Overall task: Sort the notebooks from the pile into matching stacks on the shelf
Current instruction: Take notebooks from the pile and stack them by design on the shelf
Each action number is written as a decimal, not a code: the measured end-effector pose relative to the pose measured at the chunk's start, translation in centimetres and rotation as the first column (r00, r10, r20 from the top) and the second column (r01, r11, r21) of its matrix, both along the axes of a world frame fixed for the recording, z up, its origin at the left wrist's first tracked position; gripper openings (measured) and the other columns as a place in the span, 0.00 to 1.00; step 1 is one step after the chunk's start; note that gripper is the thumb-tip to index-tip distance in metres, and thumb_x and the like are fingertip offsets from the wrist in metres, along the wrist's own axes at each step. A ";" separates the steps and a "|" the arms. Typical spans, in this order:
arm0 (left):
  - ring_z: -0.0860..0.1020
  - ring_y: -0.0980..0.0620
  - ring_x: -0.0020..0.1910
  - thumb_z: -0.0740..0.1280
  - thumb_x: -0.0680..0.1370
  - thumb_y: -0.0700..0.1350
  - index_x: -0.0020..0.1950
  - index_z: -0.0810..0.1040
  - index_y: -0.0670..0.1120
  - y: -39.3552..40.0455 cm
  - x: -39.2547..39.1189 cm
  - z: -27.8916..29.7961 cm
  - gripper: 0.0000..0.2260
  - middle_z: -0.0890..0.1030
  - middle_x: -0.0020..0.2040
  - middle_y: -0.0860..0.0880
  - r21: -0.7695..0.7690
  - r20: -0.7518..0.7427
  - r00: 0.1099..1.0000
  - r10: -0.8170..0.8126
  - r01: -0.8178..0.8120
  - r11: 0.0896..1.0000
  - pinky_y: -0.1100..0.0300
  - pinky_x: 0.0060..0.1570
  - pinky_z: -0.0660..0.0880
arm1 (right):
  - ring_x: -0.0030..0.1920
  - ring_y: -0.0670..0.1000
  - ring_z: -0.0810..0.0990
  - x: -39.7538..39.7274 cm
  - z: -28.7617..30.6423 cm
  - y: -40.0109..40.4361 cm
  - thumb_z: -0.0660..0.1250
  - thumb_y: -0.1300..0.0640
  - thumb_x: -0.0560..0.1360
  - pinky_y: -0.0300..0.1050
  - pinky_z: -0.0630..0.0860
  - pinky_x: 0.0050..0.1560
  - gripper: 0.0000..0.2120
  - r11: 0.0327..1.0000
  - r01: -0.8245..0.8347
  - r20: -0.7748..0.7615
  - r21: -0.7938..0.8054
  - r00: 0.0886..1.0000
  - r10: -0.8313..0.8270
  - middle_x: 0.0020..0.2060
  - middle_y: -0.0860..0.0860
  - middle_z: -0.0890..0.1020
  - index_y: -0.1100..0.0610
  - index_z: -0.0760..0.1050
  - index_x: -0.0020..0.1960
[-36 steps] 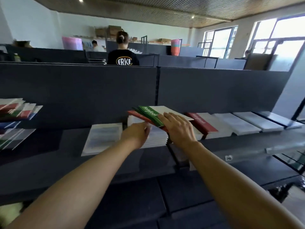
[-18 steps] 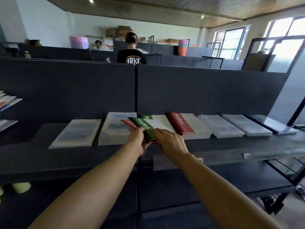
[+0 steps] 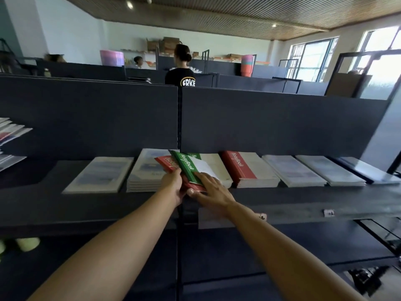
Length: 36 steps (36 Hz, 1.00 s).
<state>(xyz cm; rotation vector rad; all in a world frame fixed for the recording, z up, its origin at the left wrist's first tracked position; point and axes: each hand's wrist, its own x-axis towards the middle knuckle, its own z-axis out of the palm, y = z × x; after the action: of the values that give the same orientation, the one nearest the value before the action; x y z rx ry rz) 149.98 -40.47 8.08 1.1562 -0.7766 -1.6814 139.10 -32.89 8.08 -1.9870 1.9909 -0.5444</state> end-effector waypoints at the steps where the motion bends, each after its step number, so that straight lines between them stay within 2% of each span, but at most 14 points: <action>1: 0.80 0.44 0.43 0.60 0.81 0.45 0.62 0.76 0.42 -0.1 0.1 0.0 0.13 0.81 0.55 0.40 -0.007 0.012 1.000 -0.001 0.001 1.000 0.53 0.37 0.78 | 0.74 0.52 0.57 0.1 -0.1 -0.2 0.48 0.28 0.67 0.53 0.57 0.71 0.44 1.000 0.008 0.046 0.015 0.999 -0.008 0.76 0.49 0.57 0.47 0.50 0.78; 3: 0.80 0.42 0.45 0.59 0.81 0.42 0.62 0.77 0.40 -0.5 0.4 -0.1 0.13 0.81 0.55 0.40 -0.034 0.052 0.999 0.003 -0.001 0.999 0.51 0.43 0.79 | 0.74 0.53 0.57 0.2 -0.1 -0.6 0.47 0.25 0.66 0.54 0.57 0.72 0.46 0.999 0.012 0.184 0.049 0.983 -0.021 0.75 0.49 0.59 0.48 0.52 0.77; 5: 0.80 0.41 0.49 0.60 0.81 0.42 0.60 0.78 0.41 -0.8 0.7 -0.4 0.12 0.81 0.54 0.41 -0.059 0.109 0.994 0.005 0.002 0.998 0.47 0.52 0.78 | 0.74 0.54 0.59 0.1 -0.1 -0.9 0.52 0.25 0.69 0.56 0.59 0.71 0.44 0.998 -0.001 0.231 0.067 0.973 -0.015 0.75 0.50 0.60 0.48 0.54 0.77; 8: 0.81 0.40 0.50 0.61 0.80 0.40 0.60 0.78 0.42 -1.0 0.9 -0.6 0.11 0.82 0.53 0.41 -0.087 0.160 0.987 -0.019 0.033 0.996 0.45 0.54 0.78 | 0.71 0.53 0.63 -0.4 -0.1 -1.2 0.62 0.36 0.75 0.54 0.64 0.69 0.34 1.000 0.021 0.152 0.019 0.988 -0.024 0.74 0.49 0.63 0.48 0.57 0.76; 11: 0.81 0.42 0.47 0.62 0.79 0.38 0.58 0.77 0.43 -0.8 0.9 -0.5 0.09 0.82 0.50 0.41 -0.137 0.224 0.973 -0.049 0.081 0.987 0.48 0.48 0.79 | 0.65 0.53 0.72 -0.5 0.0 -1.1 0.62 0.42 0.77 0.48 0.72 0.60 0.27 0.997 0.033 -0.035 -0.067 0.999 -0.036 0.69 0.50 0.71 0.49 0.63 0.74; 14: 0.81 0.46 0.41 0.64 0.78 0.36 0.55 0.77 0.43 -0.7 1.0 -0.5 0.08 0.82 0.48 0.42 -0.163 0.247 0.965 -0.088 0.131 0.978 0.56 0.38 0.78 | 0.49 0.58 0.78 -0.2 -0.1 -0.9 0.54 0.47 0.81 0.45 0.67 0.40 0.15 0.985 0.022 -0.196 -0.169 0.979 -0.055 0.52 0.56 0.80 0.55 0.73 0.60; 16: 0.81 0.46 0.41 0.64 0.78 0.36 0.55 0.77 0.44 -0.6 1.2 -0.5 0.08 0.82 0.46 0.43 -0.160 0.256 0.960 -0.118 0.163 0.974 0.56 0.37 0.78 | 0.39 0.59 0.77 -0.3 0.1 -1.0 0.51 0.51 0.82 0.45 0.65 0.35 0.15 0.966 0.088 -0.141 -0.242 0.982 -0.125 0.38 0.56 0.77 0.58 0.70 0.43; 18: 0.81 0.46 0.42 0.63 0.79 0.36 0.52 0.77 0.45 -0.6 1.4 -0.4 0.06 0.83 0.46 0.43 -0.155 0.248 0.961 -0.125 0.166 0.974 0.56 0.37 0.77 | 0.36 0.57 0.75 -0.5 0.5 -1.3 0.53 0.54 0.82 0.46 0.67 0.34 0.16 0.942 0.163 -0.052 -0.292 0.981 -0.186 0.34 0.54 0.73 0.58 0.66 0.37; 21: 0.81 0.47 0.43 0.63 0.79 0.38 0.51 0.77 0.46 -0.8 1.5 0.1 0.06 0.83 0.46 0.45 -0.178 0.260 0.960 -0.098 0.148 0.973 0.56 0.37 0.77 | 0.34 0.55 0.74 -0.5 0.9 -1.8 0.52 0.54 0.82 0.47 0.70 0.33 0.14 0.903 0.215 -0.076 -0.373 0.962 -0.261 0.33 0.53 0.74 0.59 0.68 0.40; 25: 0.79 0.45 0.50 0.58 0.79 0.39 0.57 0.76 0.47 -1.8 2.3 1.3 0.10 0.81 0.53 0.45 -0.348 0.406 0.909 0.094 0.058 0.936 0.48 0.51 0.78 | 0.36 0.55 0.78 -0.3 1.5 -2.7 0.51 0.57 0.82 0.44 0.68 0.34 0.10 0.884 0.198 -0.280 -0.423 0.900 -0.335 0.39 0.53 0.80 0.58 0.70 0.51; 28: 0.78 0.42 0.54 0.58 0.80 0.39 0.61 0.70 0.42 -2.4 3.6 2.4 0.10 0.78 0.58 0.43 -0.498 0.466 0.820 0.331 -0.065 0.865 0.51 0.51 0.75 | 0.50 0.56 0.81 -0.2 1.7 -3.3 0.55 0.63 0.79 0.47 0.68 0.37 0.10 0.930 0.153 -0.466 -0.334 0.831 -0.304 0.51 0.53 0.81 0.58 0.68 0.59; 31: 0.77 0.40 0.57 0.56 0.81 0.37 0.64 0.66 0.41 -3.1 5.1 3.2 0.11 0.75 0.61 0.41 -0.552 0.427 0.783 0.452 -0.170 0.816 0.51 0.48 0.72 | 0.56 0.55 0.79 -0.1 0.8 -4.1 0.56 0.64 0.79 0.45 0.70 0.42 0.14 0.971 0.090 -0.593 -0.219 0.778 -0.206 0.57 0.53 0.79 0.58 0.67 0.64; 33: 0.77 0.40 0.57 0.56 0.82 0.38 0.64 0.65 0.41 -3.7 5.9 3.5 0.11 0.75 0.62 0.41 -0.547 0.387 0.777 0.497 -0.240 0.802 0.50 0.48 0.74 | 0.57 0.54 0.78 -0.1 -0.3 -4.7 0.57 0.62 0.80 0.46 0.72 0.46 0.14 0.989 0.070 -0.614 -0.131 0.777 -0.137 0.59 0.54 0.78 0.58 0.68 0.65; 36: 0.78 0.42 0.56 0.57 0.82 0.39 0.66 0.65 0.42 -4.5 6.4 3.8 0.12 0.76 0.62 0.42 -0.496 0.314 0.790 0.527 -0.337 0.800 0.50 0.50 0.75 | 0.60 0.55 0.75 -0.6 -1.2 -5.5 0.61 0.49 0.80 0.47 0.72 0.51 0.18 0.997 0.067 -0.565 -0.044 0.821 -0.080 0.61 0.53 0.76 0.57 0.69 0.66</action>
<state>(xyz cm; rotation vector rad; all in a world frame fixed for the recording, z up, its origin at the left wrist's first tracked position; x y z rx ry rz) 156.42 -45.01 11.92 1.2964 -0.9893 -0.8058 138.54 -38.39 6.86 -2.2852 2.4038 0.0372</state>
